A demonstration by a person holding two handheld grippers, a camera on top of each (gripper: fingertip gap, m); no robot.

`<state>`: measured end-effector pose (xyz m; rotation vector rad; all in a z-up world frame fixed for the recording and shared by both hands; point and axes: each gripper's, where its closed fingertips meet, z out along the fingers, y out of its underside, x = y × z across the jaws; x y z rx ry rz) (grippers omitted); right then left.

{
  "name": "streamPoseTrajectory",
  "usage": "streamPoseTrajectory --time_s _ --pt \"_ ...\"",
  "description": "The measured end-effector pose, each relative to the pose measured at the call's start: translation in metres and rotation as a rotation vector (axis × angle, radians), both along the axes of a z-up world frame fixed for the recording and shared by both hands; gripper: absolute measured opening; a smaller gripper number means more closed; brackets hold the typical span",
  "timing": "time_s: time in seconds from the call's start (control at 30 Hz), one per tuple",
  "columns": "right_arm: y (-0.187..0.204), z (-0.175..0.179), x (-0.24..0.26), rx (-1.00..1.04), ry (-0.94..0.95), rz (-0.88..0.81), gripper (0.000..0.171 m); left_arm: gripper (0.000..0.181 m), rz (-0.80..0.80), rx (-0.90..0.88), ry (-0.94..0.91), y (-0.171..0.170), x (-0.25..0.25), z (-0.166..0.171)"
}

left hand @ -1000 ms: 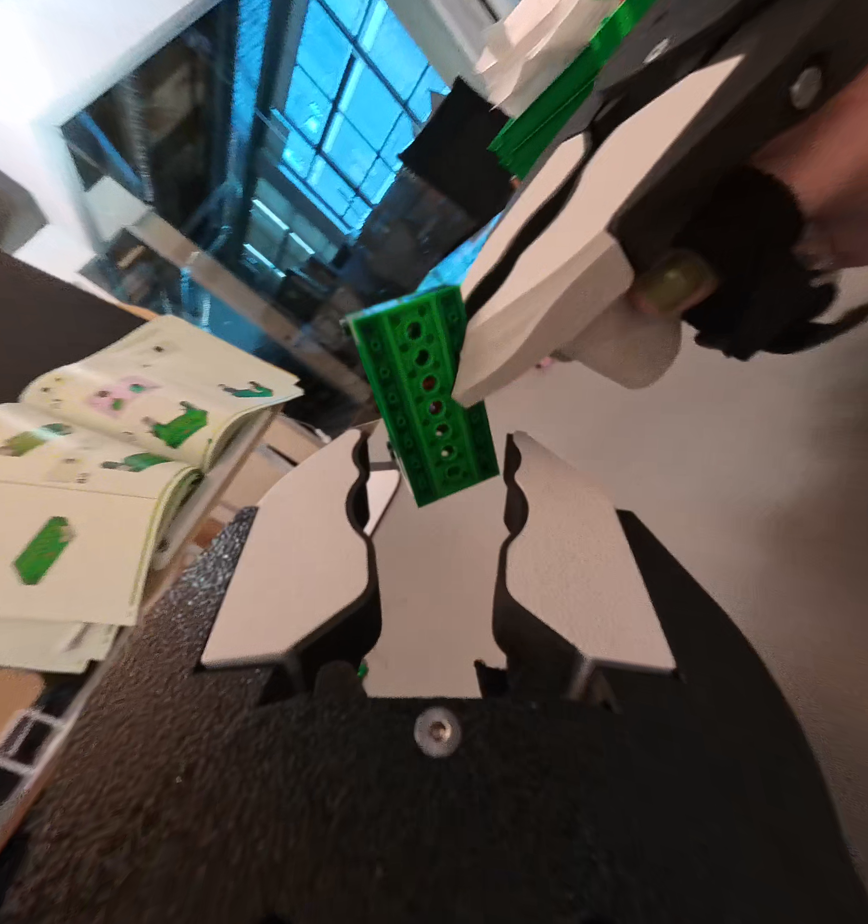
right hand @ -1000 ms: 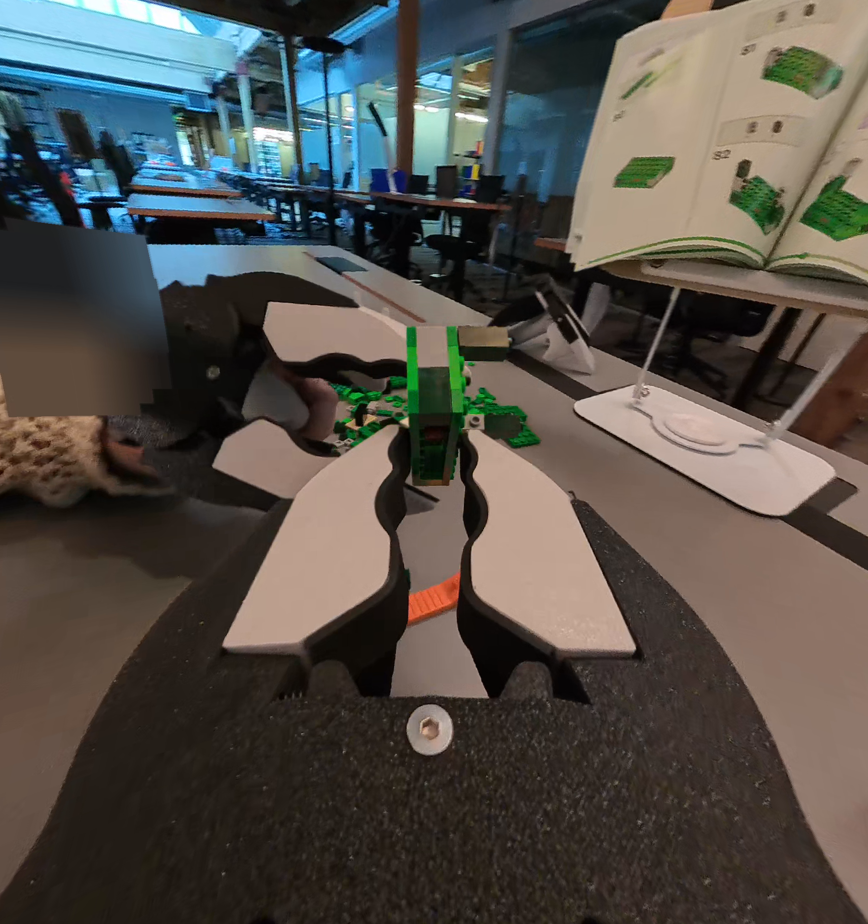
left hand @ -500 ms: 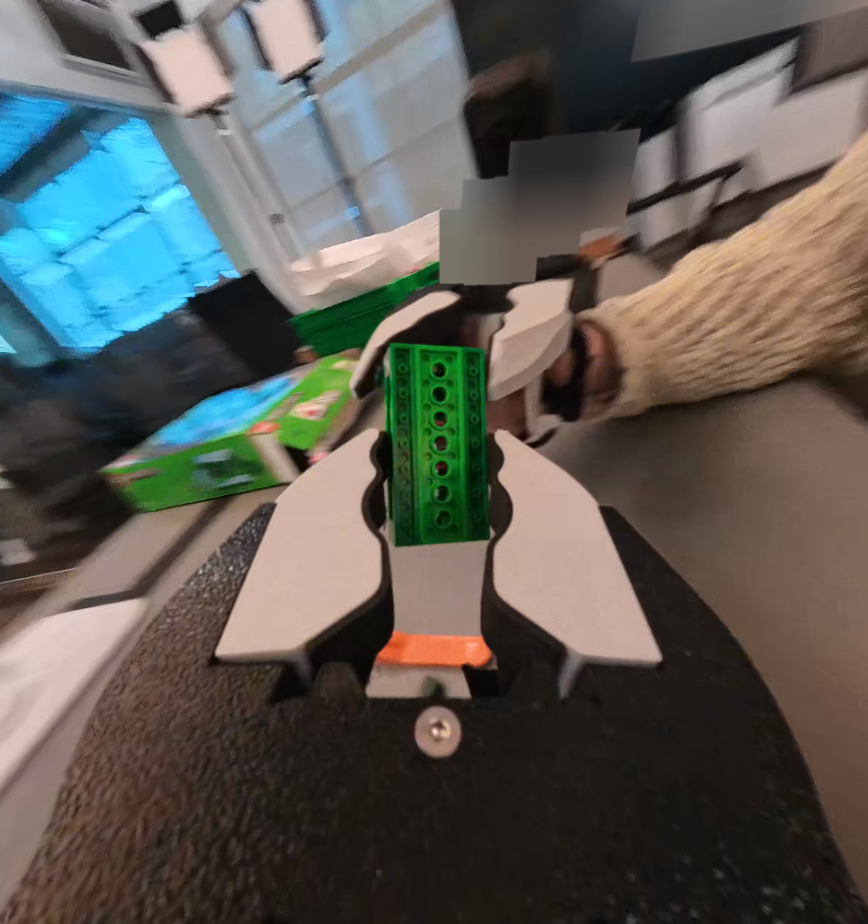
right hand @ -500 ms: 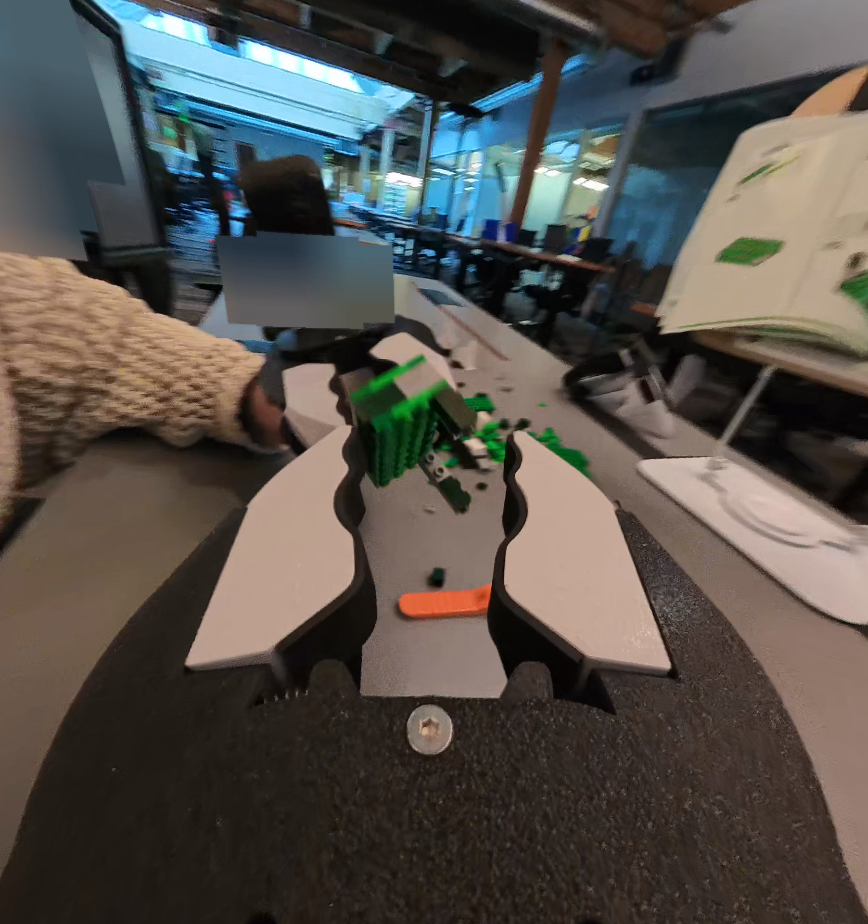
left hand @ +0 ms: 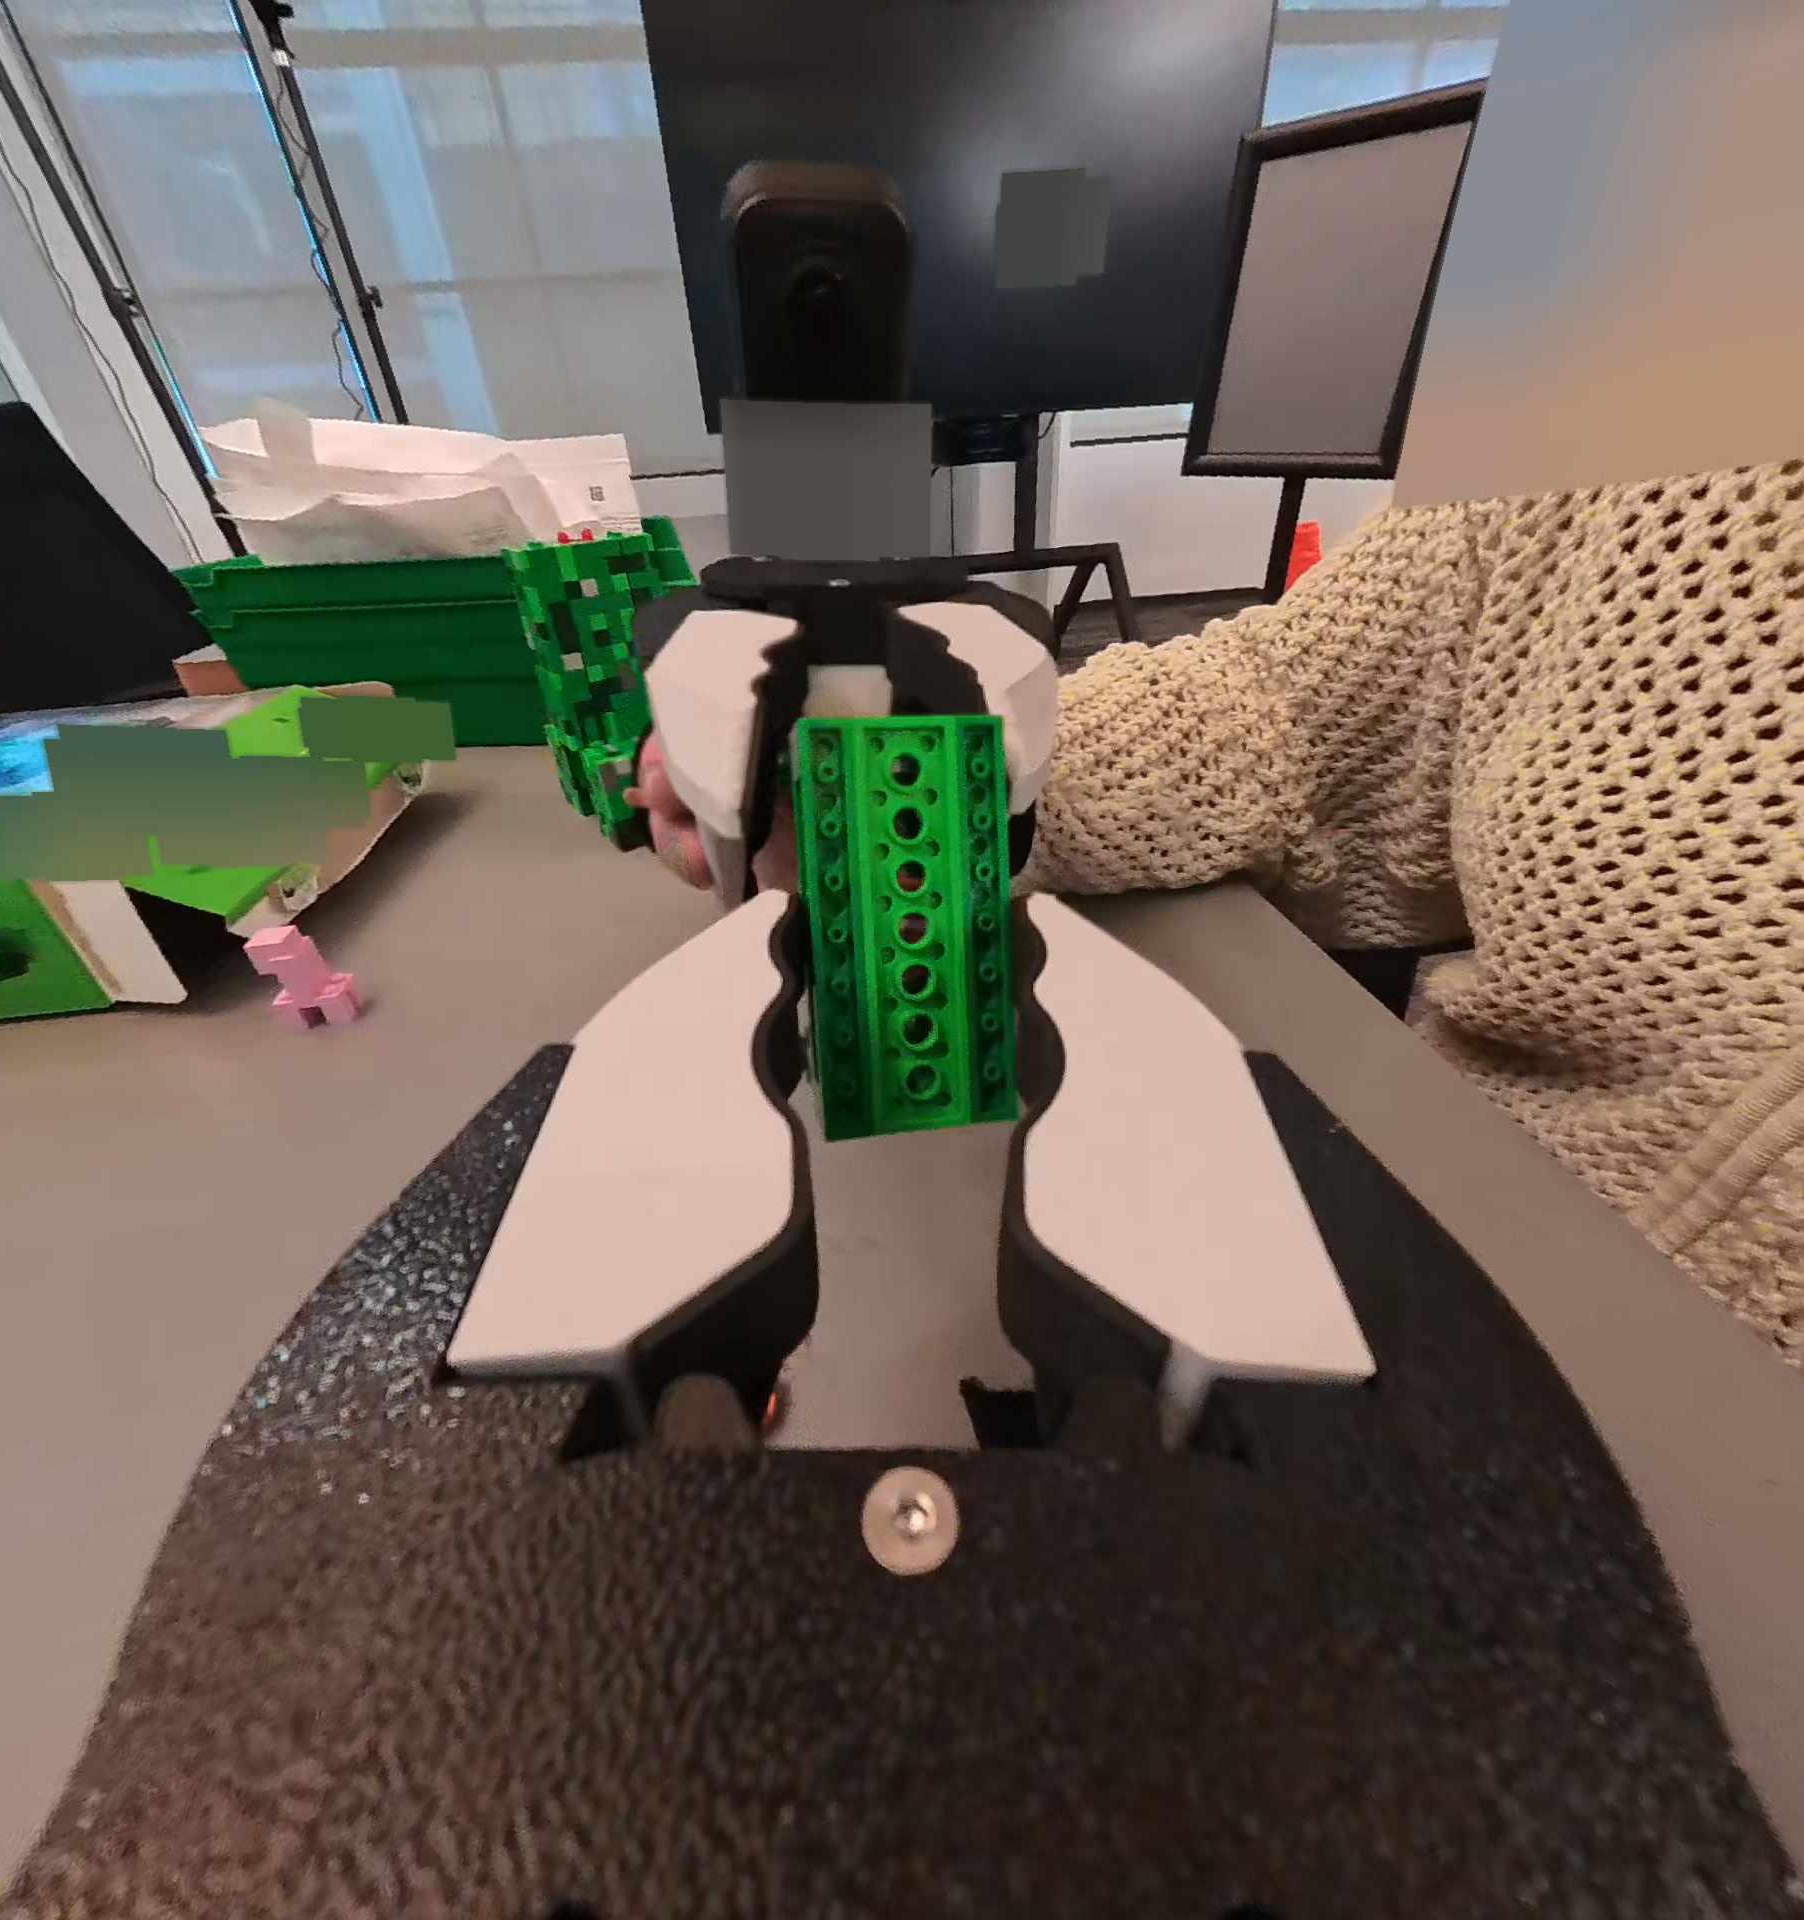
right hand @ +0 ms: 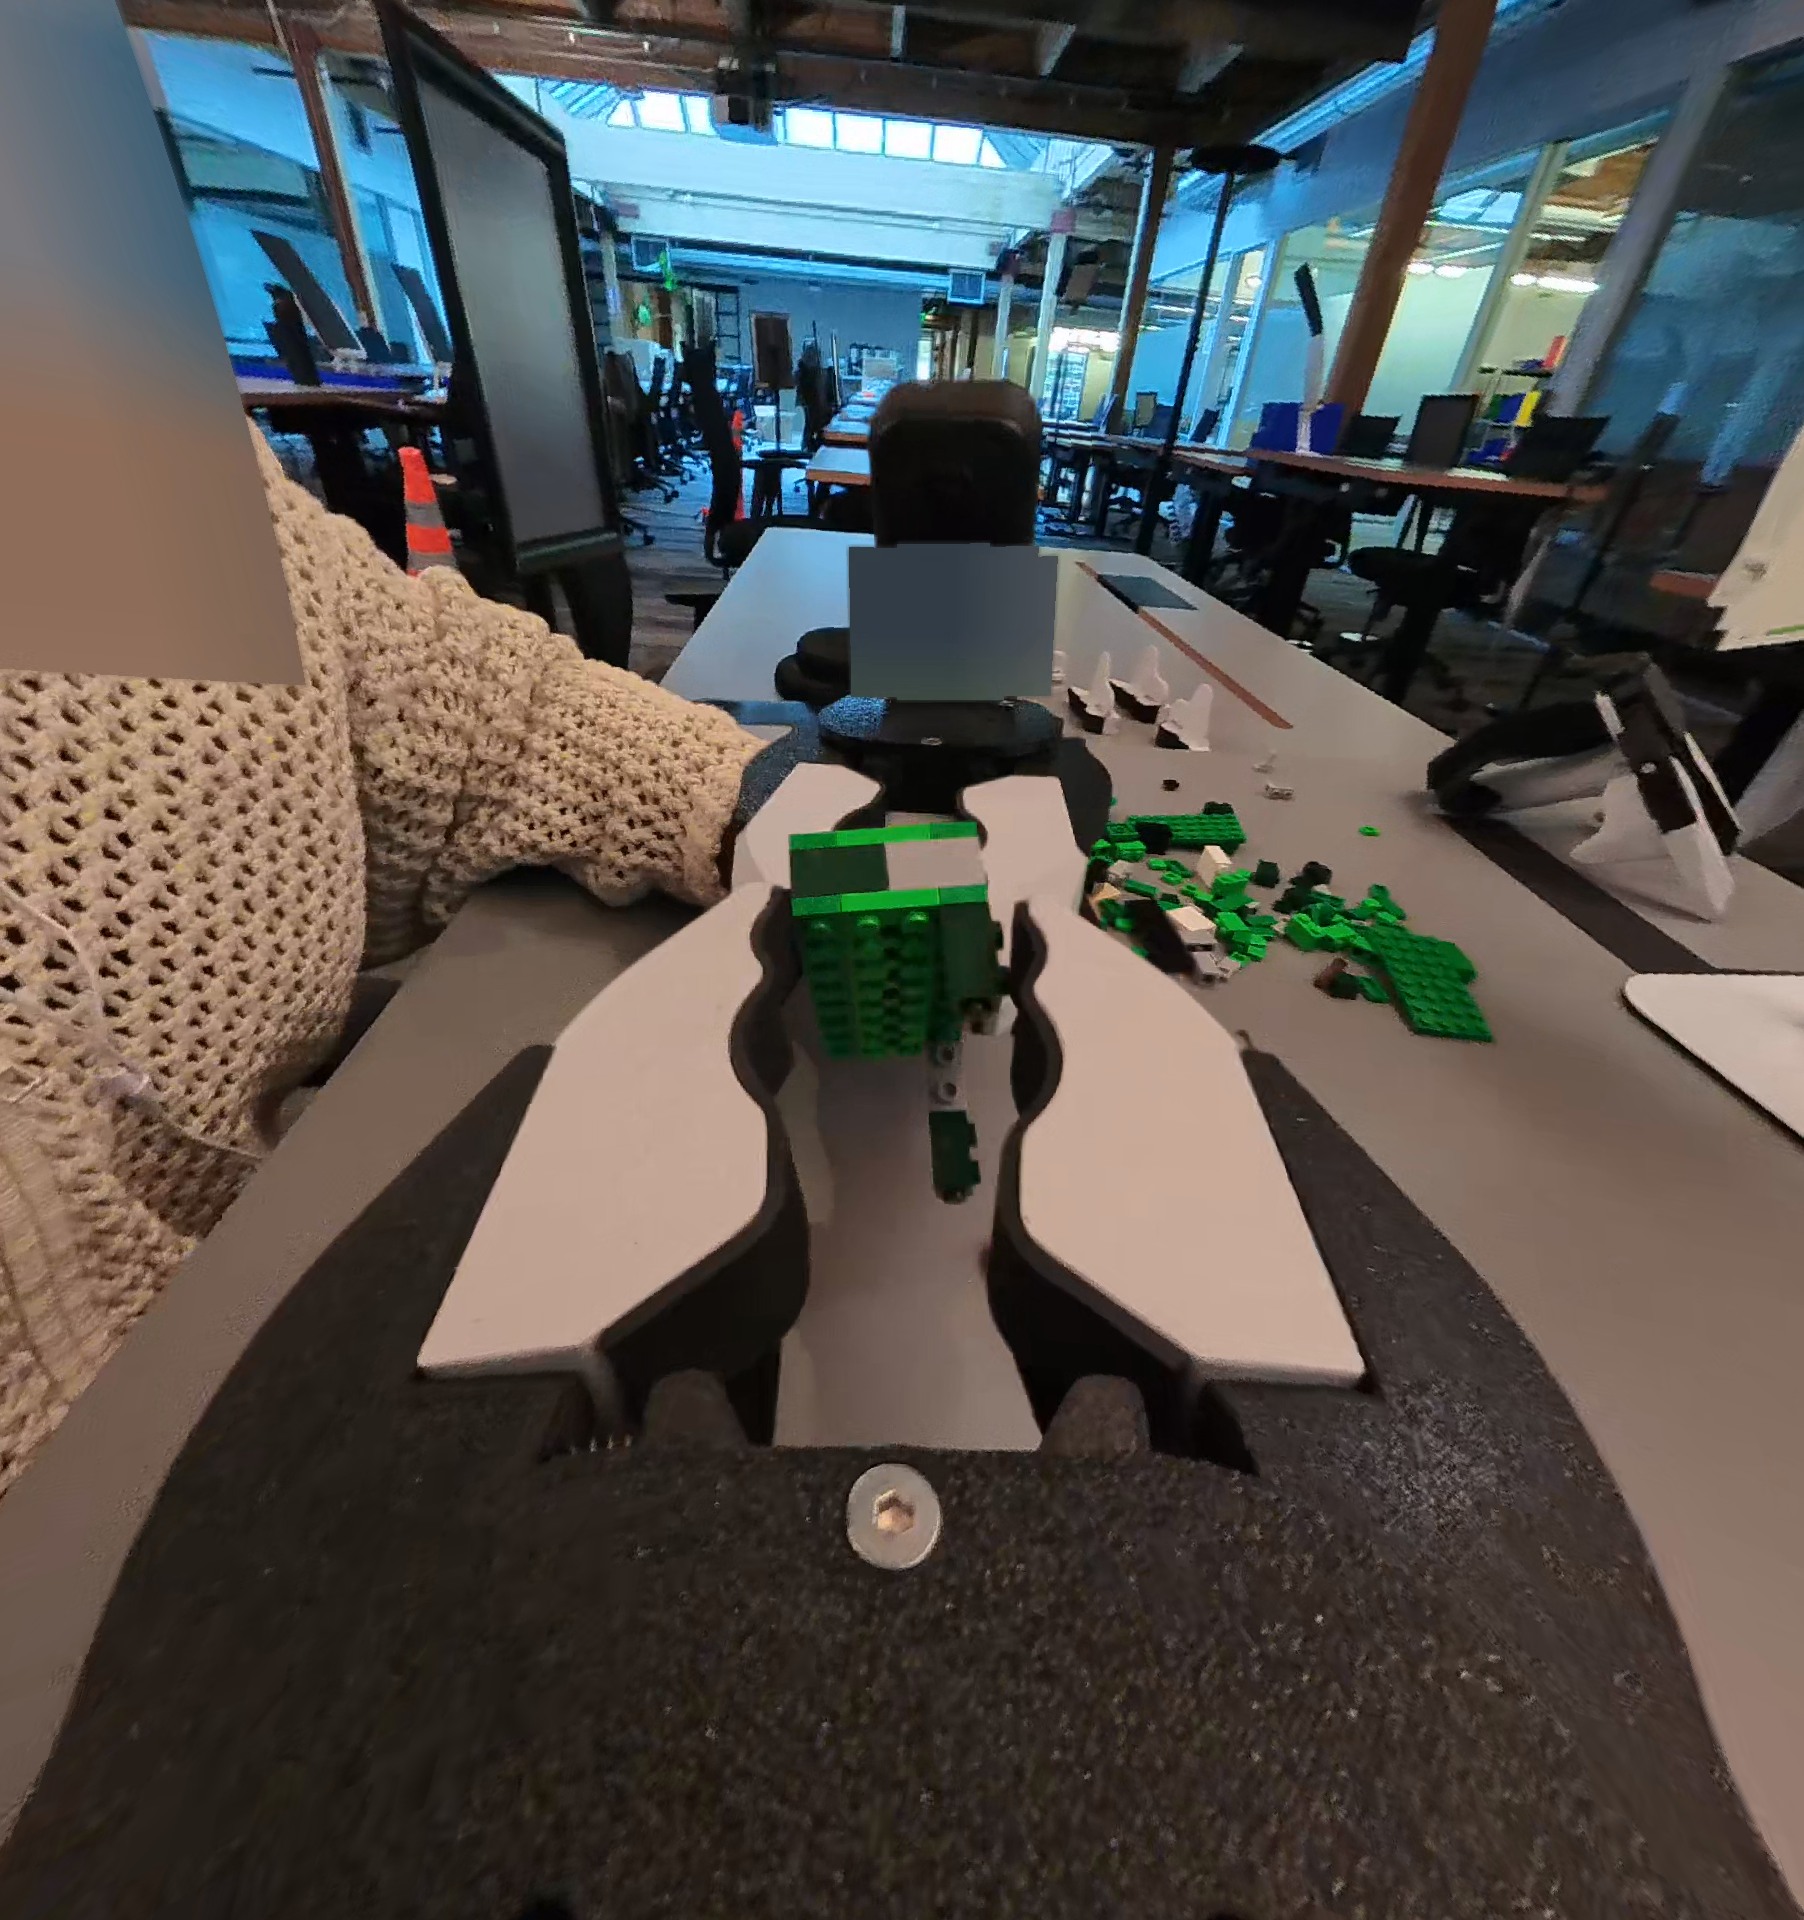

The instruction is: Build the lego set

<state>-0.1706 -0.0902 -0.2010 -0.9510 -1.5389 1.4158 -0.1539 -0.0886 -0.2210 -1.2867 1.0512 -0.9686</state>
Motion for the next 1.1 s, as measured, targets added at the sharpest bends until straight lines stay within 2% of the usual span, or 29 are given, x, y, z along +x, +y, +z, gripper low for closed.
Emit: streamPoseTrajectory --time_s 0.1,0.17,0.23,0.37,0.47,0.6,0.77,1.1 --pt "0.006 -0.001 -0.001 0.012 -0.032 -0.039 0.038 0.037 0.047 0.006 0.031 0.005 0.000 -0.004" --pt "0.013 -0.002 -0.001 0.039 -0.055 -0.083 0.038 0.055 0.133 0.054 0.081 0.013 -0.002 -0.006" --pt "0.019 -0.005 -0.002 0.075 -0.088 -0.132 0.038 0.062 0.210 0.124 0.165 0.019 -0.002 -0.009" --pt "0.013 -0.009 -0.005 0.131 -0.103 -0.145 0.037 0.061 0.295 0.217 0.302 0.024 0.006 -0.019" --pt "0.009 -0.011 -0.008 0.144 -0.090 -0.139 0.037 0.063 0.279 0.176 0.265 0.021 0.015 -0.019" --pt "0.013 -0.009 -0.010 0.098 -0.051 -0.149 0.036 0.070 0.202 -0.025 0.090 0.018 0.017 -0.013" --pt "0.011 -0.004 -0.008 -0.020 -0.010 -0.096 0.036 0.059 0.120 -0.153 -0.044 0.017 0.016 -0.007" --pt "0.004 0.001 -0.007 -0.026 0.022 -0.066 0.037 0.039 0.091 -0.106 -0.060 0.011 0.015 -0.003"
